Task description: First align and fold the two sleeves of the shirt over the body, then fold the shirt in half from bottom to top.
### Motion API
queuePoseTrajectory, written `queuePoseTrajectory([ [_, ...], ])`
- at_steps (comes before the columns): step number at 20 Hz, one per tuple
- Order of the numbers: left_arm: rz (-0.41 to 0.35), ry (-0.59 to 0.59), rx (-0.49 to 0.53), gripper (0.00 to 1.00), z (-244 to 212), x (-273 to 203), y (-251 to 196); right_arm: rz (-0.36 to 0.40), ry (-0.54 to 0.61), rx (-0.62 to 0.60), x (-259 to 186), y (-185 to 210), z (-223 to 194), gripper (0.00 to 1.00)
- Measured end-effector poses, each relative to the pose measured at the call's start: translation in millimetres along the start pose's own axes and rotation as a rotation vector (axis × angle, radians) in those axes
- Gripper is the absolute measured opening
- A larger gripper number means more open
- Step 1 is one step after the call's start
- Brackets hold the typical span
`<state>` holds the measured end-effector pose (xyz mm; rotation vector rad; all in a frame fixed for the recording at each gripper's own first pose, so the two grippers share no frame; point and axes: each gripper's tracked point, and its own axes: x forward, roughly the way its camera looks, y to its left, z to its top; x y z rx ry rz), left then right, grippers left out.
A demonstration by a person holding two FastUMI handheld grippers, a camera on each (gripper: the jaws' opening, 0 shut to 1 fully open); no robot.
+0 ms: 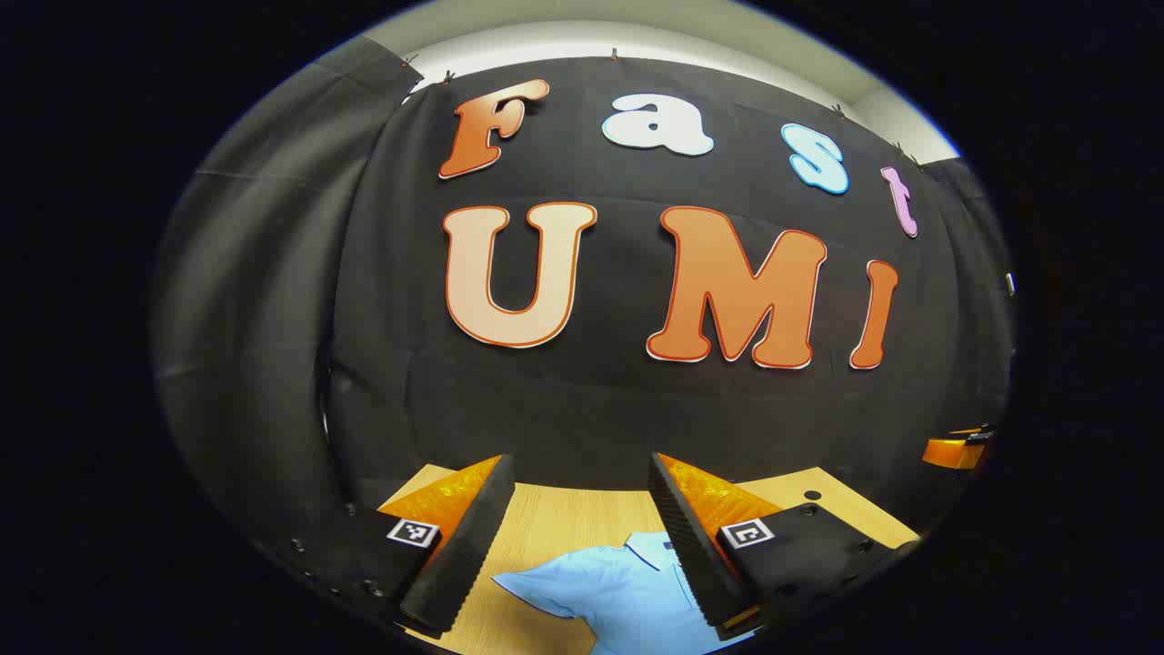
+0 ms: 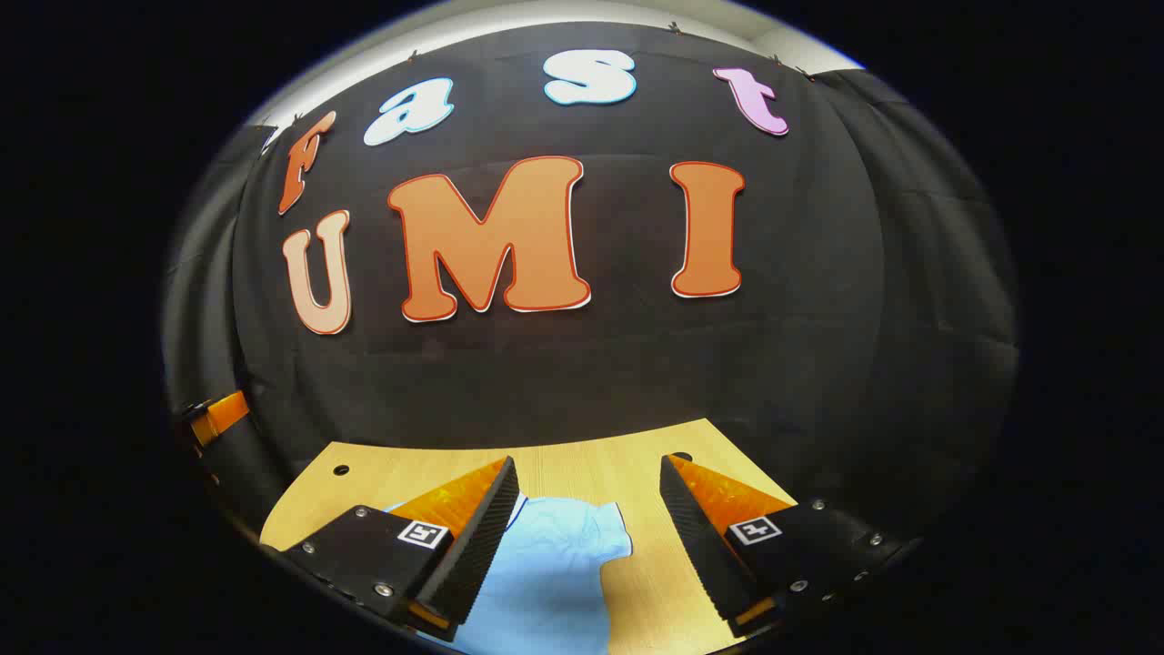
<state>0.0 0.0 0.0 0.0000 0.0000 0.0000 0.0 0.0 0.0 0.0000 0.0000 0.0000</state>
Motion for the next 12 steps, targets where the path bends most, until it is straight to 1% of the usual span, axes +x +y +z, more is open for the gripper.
queuePoseTrajectory([
  [1,0.005,0.002,0.002,0.97,1,-1,3,0.001,0.002,0.0,1,2,0,1.0],
  [2,0.009,0.005,0.007,0.97,-2,0,5,-0.001,0.004,0.001,2,3,-1,0.96],
  [4,0.015,0.006,0.014,0.97,-1,-1,11,0.002,0.007,0.001,3,5,-1,0.96],
  [5,0.02,0.007,0.015,0.97,-2,-3,14,0.004,0.01,0.001,3,7,-1,1.0],
  [6,0.023,0.009,0.014,0.97,-2,-3,16,0.008,0.013,-0.003,3,9,-2,0.97],
  [7,0.025,0.012,0.011,0.97,-4,-3,16,0.01,0.014,-0.007,3,9,-3,0.97],
  [8,0.025,0.014,0.009,0.97,-3,-2,17,0.013,0.014,-0.011,3,10,-2,1.0],
  [9,0.028,0.016,0.007,0.97,-3,-3,20,0.016,0.018,-0.014,4,10,-2,0.96],
  [12,0.036,0.018,0.005,0.97,-6,-5,25,0.019,0.03,-0.02,3,11,-5,0.96],
])
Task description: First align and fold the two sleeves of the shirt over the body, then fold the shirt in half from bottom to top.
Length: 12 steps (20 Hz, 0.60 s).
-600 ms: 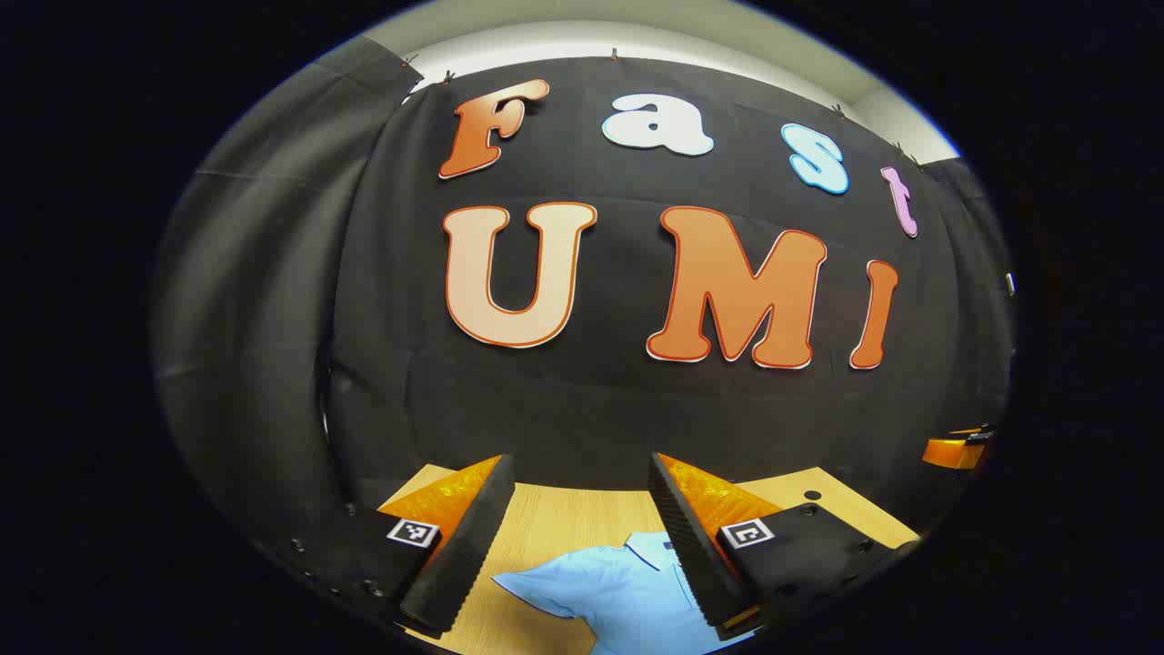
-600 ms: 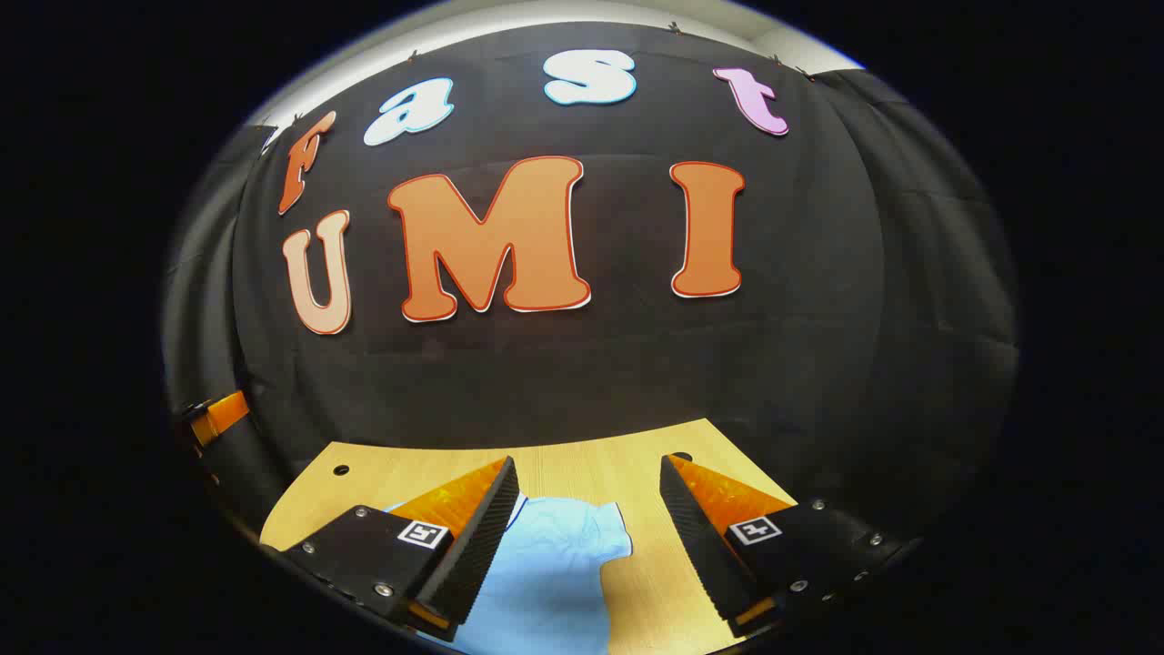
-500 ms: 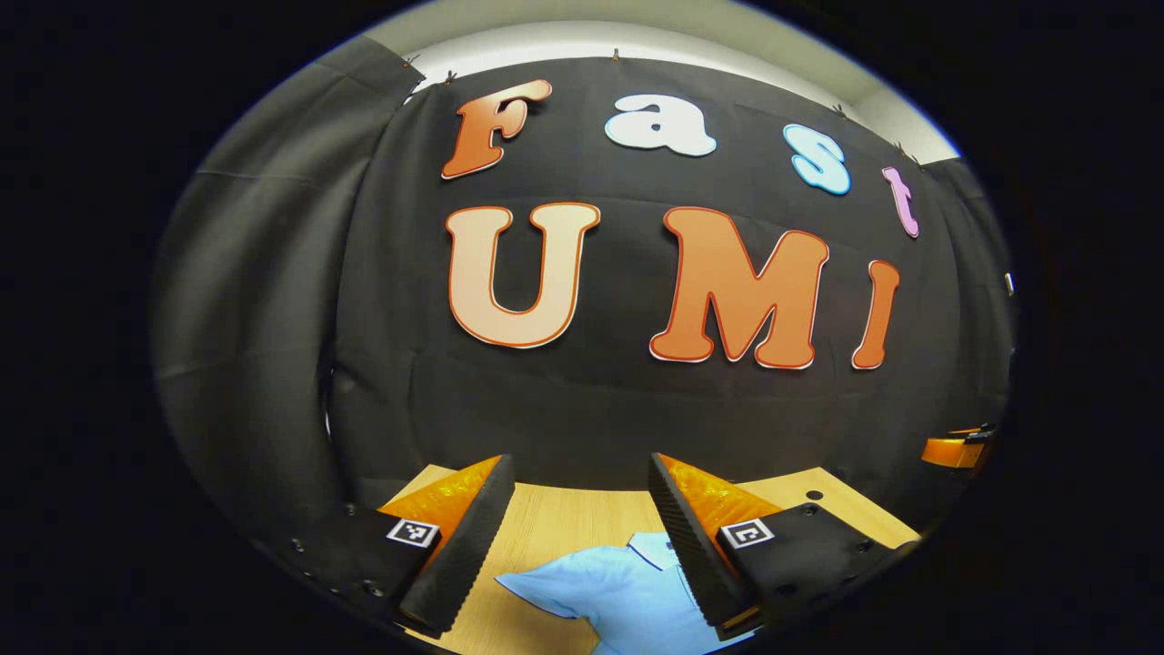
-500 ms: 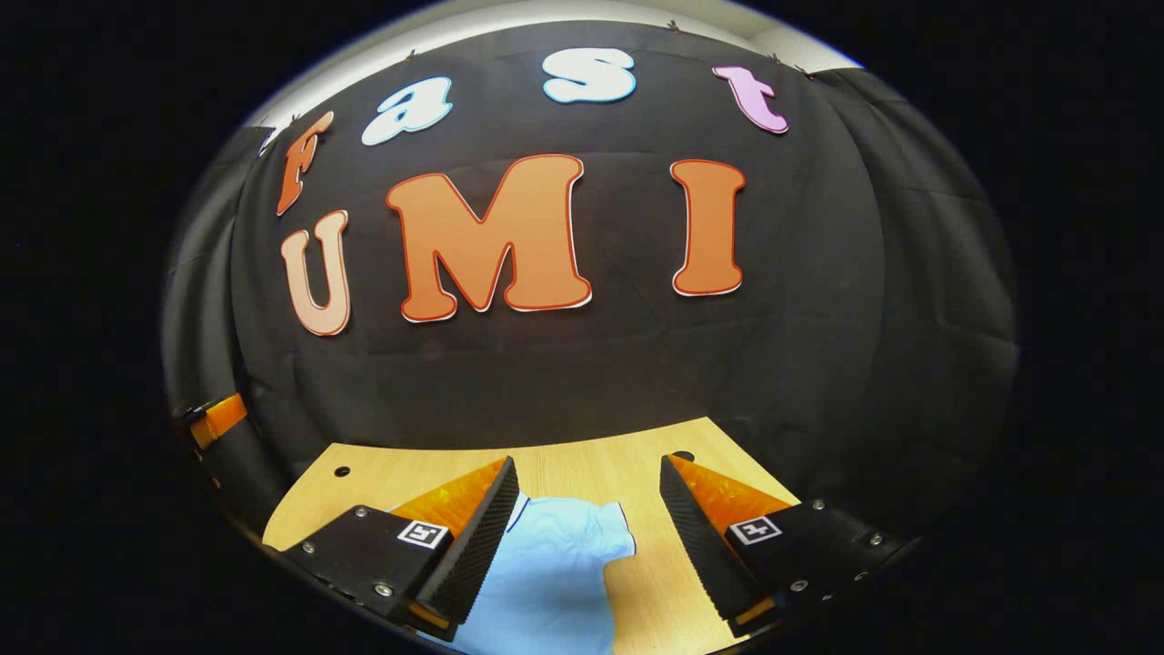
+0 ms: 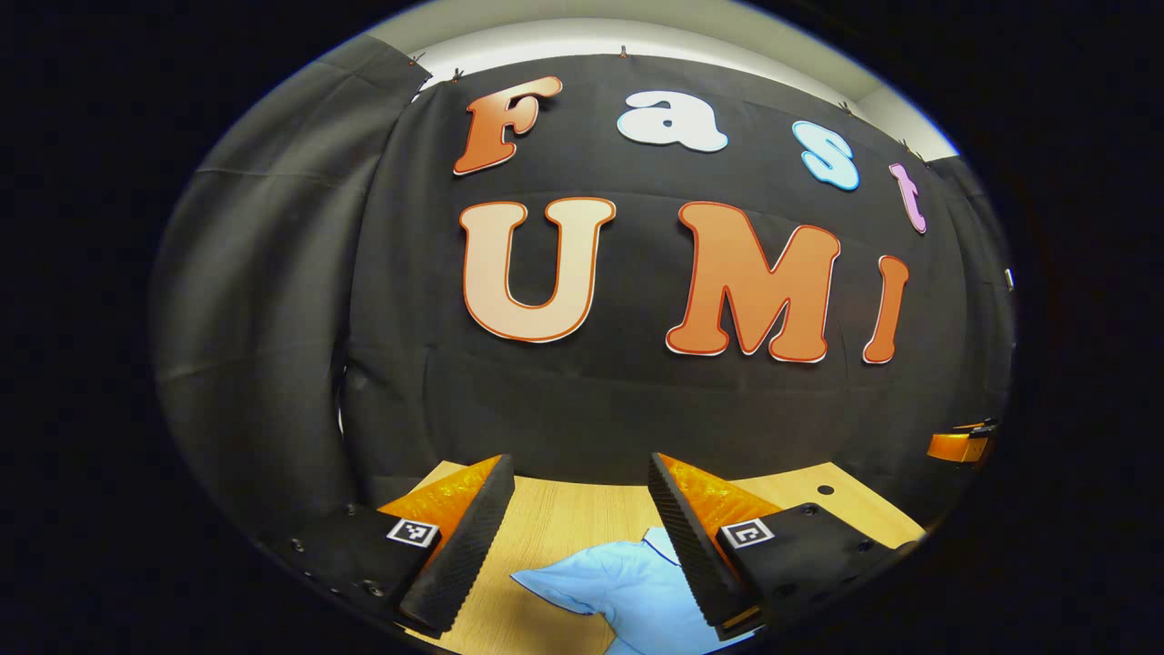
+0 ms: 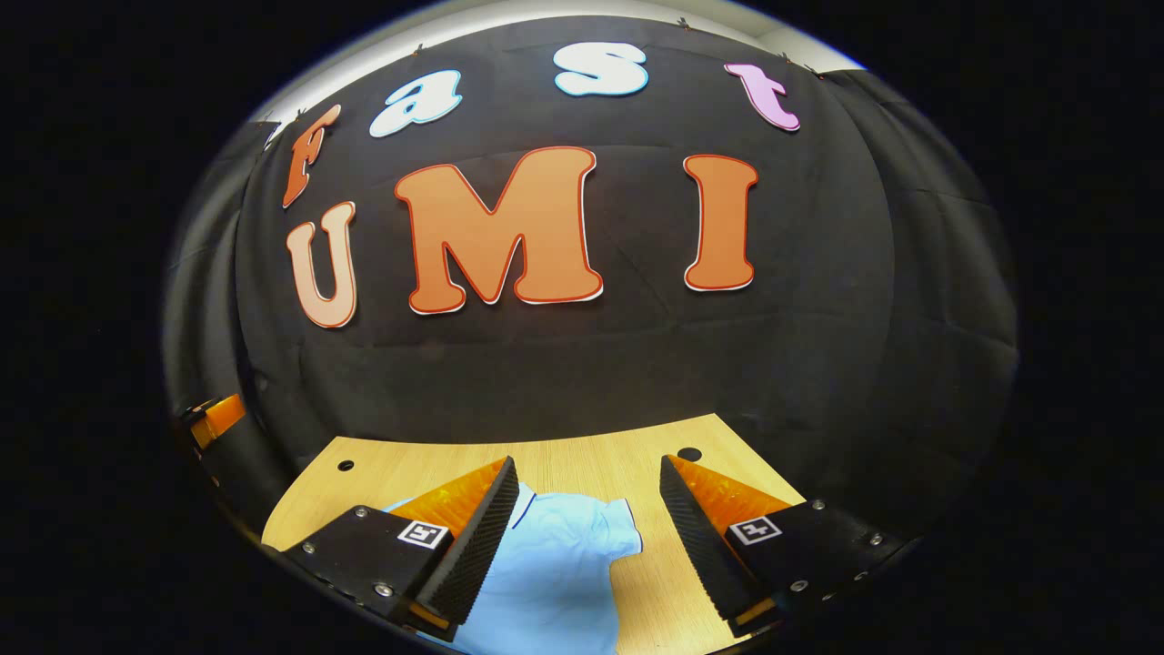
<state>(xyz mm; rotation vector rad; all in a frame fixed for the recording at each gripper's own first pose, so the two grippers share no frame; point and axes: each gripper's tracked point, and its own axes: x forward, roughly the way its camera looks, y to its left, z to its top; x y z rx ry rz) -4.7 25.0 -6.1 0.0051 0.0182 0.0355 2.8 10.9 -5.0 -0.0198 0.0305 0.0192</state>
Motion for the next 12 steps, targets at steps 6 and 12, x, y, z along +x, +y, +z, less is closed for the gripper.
queuePoseTrajectory([
  [6,0.006,0.007,0.012,0.96,-5,0,3,-0.009,0.042,-0.019,4,-1,-9,0.97],
  [12,0.009,0.024,0.007,0.97,-15,0,5,0.015,0.29,-0.012,33,-1,-60,0.97],
])
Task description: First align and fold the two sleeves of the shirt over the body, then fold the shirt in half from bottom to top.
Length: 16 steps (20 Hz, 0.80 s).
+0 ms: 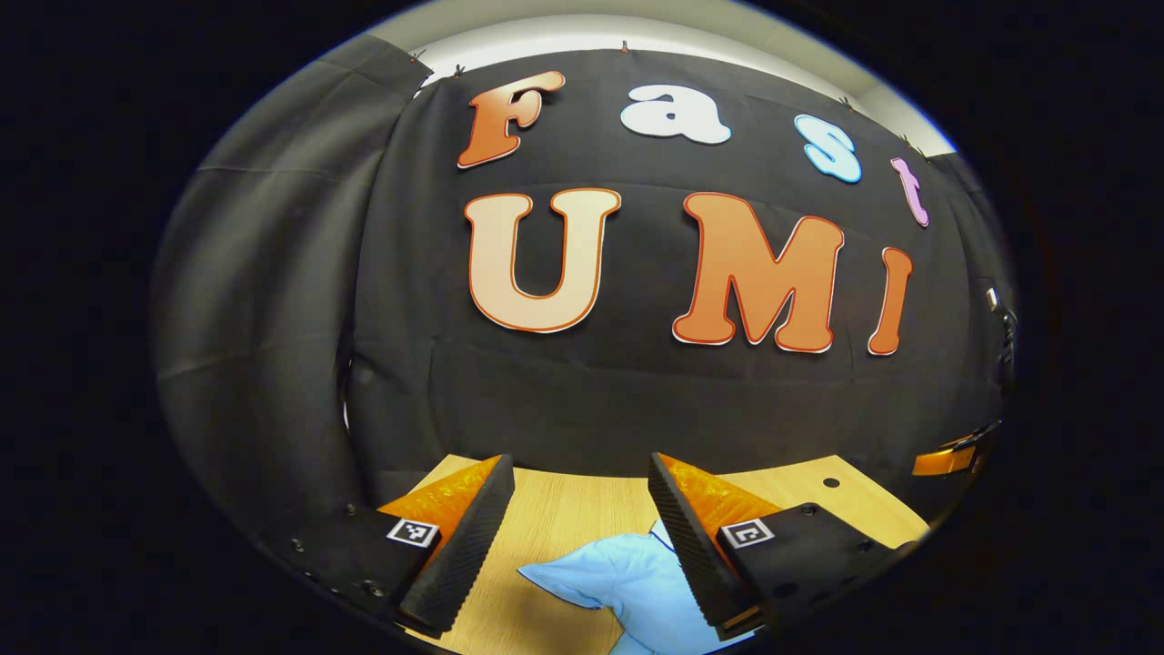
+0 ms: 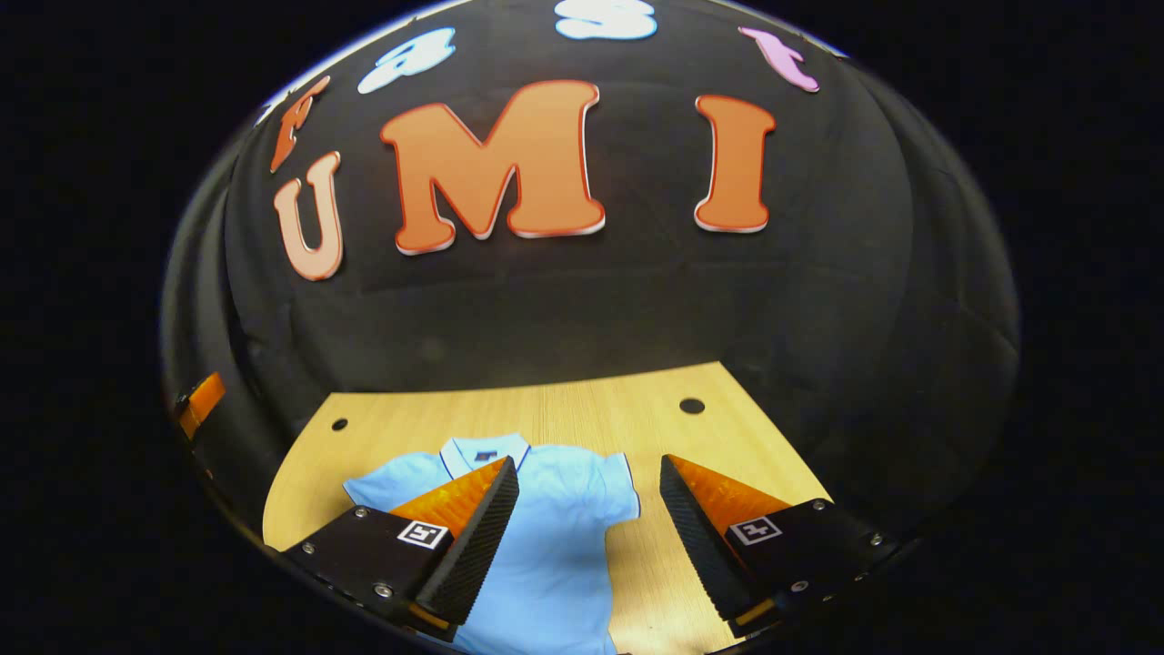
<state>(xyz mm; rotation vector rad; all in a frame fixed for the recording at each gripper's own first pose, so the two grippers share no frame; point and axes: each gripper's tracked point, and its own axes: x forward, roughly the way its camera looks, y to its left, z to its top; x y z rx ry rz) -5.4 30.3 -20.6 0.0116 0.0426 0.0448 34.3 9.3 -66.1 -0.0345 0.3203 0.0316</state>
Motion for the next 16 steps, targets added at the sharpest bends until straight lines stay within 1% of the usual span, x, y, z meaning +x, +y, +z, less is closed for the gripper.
queuePoseTrajectory([
  [3,0.002,0.01,-0.001,0.96,-2,2,2,0.043,0.124,0.031,26,2,-20,0.97],
  [7,0.006,0.022,0.004,0.97,-7,8,7,0.038,0.233,0.002,70,-9,-37,0.97],
  [9,0.01,0.037,0.003,0.97,-11,9,10,0.041,0.323,0.007,89,-14,-55,0.97],
  [12,0.024,0.06,0.004,0.96,-24,13,17,0.02,0.41,-0.011,124,-27,-75,0.97],
  [14,0.036,0.078,-0.004,0.96,-32,17,23,-0.021,0.484,-0.002,145,-40,-93,0.98],
  [16,0.044,0.092,-0.013,0.95,-36,22,26,-0.049,0.517,0.002,169,-48,-107,0.98],
])
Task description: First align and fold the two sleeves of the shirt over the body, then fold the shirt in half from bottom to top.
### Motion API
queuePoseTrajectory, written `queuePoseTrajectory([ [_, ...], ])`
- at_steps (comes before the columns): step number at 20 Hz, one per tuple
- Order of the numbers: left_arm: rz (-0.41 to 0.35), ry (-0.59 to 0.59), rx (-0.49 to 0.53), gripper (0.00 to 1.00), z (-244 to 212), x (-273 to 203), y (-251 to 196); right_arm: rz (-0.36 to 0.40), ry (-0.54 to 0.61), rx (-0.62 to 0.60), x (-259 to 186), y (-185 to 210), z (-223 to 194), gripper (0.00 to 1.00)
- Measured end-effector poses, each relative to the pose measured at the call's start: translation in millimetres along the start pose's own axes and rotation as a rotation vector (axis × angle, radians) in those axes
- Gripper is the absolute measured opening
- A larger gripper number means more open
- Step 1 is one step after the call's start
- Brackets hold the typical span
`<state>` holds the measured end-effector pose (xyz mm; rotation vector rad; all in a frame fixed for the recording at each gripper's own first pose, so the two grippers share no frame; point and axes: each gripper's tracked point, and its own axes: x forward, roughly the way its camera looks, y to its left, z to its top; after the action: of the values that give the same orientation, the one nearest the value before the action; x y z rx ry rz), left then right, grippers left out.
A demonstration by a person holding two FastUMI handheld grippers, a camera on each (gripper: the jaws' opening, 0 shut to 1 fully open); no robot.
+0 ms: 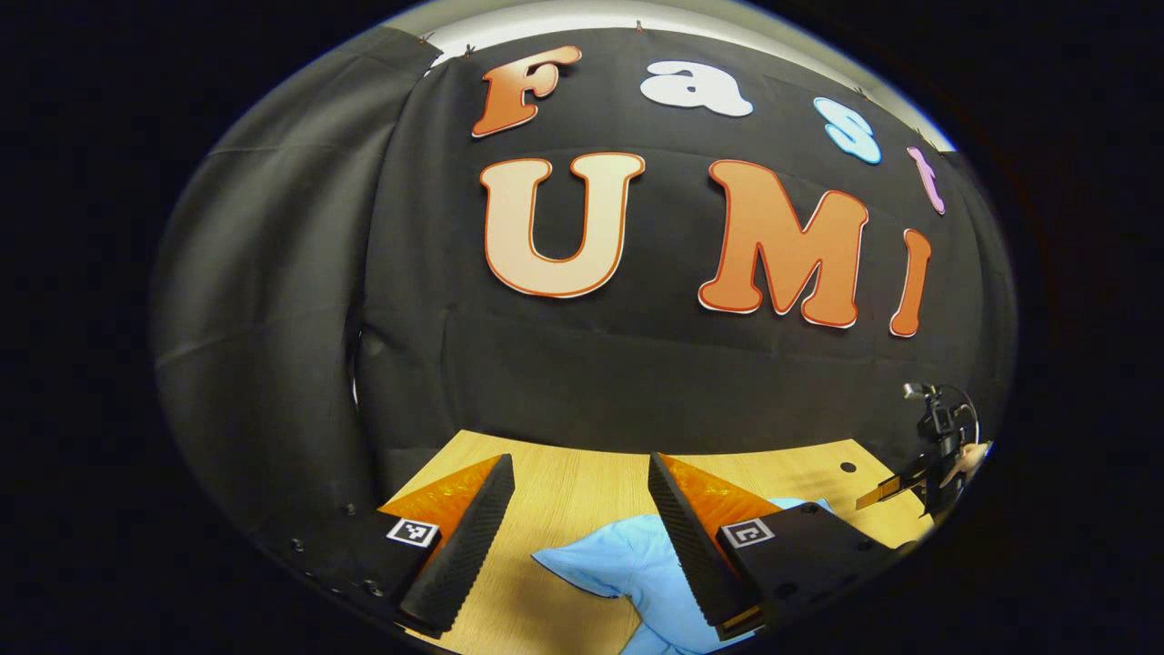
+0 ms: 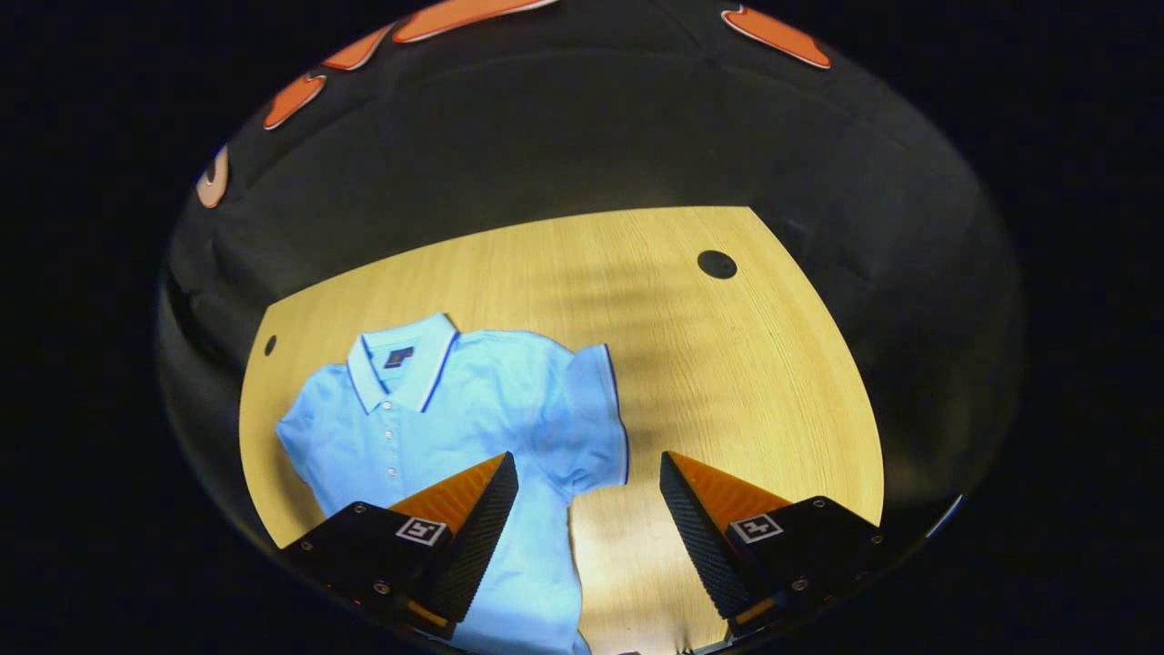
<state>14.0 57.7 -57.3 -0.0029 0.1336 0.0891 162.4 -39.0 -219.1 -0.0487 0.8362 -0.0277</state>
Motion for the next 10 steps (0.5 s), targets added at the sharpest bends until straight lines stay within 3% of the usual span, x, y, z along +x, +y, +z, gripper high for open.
queuePoseTrajectory([
  [2,0.009,0.012,-0.003,0.99,-5,4,6,-0.016,0.033,0.021,23,-7,2,0.97],
  [10,0.029,0.065,-0.018,0.97,-24,21,16,-0.08,0.168,0.064,75,-27,-17,0.97],
])
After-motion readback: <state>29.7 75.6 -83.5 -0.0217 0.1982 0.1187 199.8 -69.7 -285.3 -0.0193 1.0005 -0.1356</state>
